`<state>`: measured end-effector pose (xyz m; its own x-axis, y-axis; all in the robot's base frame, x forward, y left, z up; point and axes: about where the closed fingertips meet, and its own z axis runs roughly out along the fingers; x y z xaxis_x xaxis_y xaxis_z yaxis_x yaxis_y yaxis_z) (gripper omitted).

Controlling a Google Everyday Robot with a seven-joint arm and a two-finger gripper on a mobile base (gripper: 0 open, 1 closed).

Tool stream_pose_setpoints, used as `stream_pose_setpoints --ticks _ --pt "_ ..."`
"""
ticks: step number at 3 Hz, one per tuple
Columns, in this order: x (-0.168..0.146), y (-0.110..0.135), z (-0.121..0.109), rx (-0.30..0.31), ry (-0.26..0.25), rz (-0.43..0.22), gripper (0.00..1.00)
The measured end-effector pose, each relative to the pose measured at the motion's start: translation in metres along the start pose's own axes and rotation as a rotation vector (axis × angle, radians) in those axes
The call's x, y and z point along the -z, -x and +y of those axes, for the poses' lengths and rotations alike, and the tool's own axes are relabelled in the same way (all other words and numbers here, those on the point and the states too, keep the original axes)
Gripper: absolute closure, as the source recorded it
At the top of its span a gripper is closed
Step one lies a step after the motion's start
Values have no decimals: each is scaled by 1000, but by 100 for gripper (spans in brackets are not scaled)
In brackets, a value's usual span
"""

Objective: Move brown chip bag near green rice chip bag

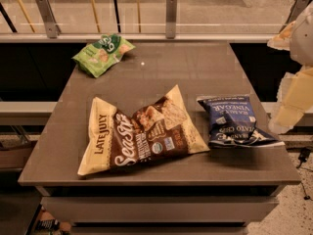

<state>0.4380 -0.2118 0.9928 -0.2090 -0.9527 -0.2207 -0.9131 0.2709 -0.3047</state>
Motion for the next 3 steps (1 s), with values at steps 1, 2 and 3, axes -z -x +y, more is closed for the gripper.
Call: stream_pose_setpoints --ticks 1,2,3 --pt "2 3 -3 13 -12 2 0" --pt "-2 21 -6 100 -17 28 0" --pt "-7 50 10 241 4 22 0"
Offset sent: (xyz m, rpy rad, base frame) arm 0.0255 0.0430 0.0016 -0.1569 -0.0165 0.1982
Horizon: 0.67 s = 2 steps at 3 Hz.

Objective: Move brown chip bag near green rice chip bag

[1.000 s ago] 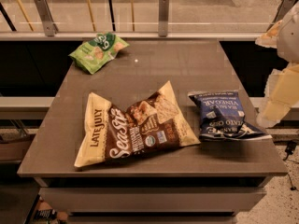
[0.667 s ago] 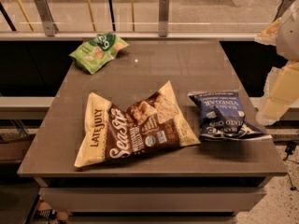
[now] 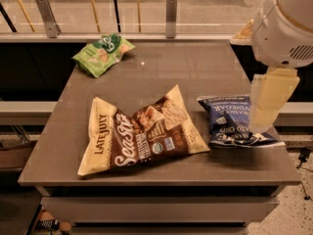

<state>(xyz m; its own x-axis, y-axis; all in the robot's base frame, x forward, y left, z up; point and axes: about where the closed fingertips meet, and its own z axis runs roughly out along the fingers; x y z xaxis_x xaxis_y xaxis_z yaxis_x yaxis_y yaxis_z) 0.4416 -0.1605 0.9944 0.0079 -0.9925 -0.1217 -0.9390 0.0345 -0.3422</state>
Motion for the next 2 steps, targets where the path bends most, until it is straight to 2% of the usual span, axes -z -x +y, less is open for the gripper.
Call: stream_pose_setpoints --ticks 1,2 --pt "-15 34 16 87 25 -31 0" --pt "-39 63 32 108 40 -89 0"
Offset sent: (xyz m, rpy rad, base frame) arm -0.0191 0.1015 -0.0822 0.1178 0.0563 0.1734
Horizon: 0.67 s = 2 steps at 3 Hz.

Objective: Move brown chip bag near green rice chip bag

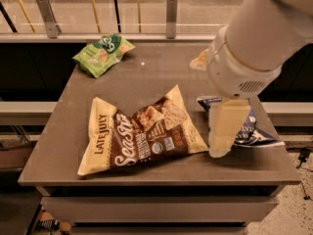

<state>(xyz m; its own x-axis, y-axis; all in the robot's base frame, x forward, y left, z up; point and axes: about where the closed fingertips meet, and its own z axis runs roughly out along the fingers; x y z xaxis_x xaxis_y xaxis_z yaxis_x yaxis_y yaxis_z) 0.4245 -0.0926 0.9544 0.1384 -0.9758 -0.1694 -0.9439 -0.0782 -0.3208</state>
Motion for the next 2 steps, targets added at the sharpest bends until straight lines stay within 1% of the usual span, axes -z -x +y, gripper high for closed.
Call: stream_pose_setpoints --ticks 1,2 --pt "-20 14 0 -23 -42 -59 0" --pt "-37 29 -11 -49 -132 -85 0"
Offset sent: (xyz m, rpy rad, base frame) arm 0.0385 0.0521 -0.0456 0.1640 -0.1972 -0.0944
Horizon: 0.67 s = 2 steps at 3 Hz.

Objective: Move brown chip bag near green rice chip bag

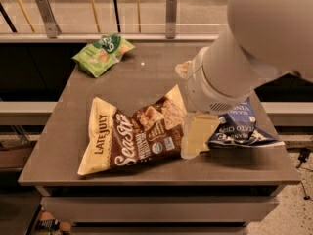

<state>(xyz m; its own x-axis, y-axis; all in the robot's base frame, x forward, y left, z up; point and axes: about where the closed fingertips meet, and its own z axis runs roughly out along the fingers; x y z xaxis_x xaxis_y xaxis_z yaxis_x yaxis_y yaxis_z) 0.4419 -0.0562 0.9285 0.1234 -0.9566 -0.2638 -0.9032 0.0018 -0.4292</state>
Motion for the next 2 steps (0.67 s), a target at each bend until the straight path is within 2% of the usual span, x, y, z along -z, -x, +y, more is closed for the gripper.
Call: stream_pose_setpoints --ticks 1,2 --pt "-18 9 -10 -7 -82 14 0" --pt "-37 11 -12 7 -92 34 0"
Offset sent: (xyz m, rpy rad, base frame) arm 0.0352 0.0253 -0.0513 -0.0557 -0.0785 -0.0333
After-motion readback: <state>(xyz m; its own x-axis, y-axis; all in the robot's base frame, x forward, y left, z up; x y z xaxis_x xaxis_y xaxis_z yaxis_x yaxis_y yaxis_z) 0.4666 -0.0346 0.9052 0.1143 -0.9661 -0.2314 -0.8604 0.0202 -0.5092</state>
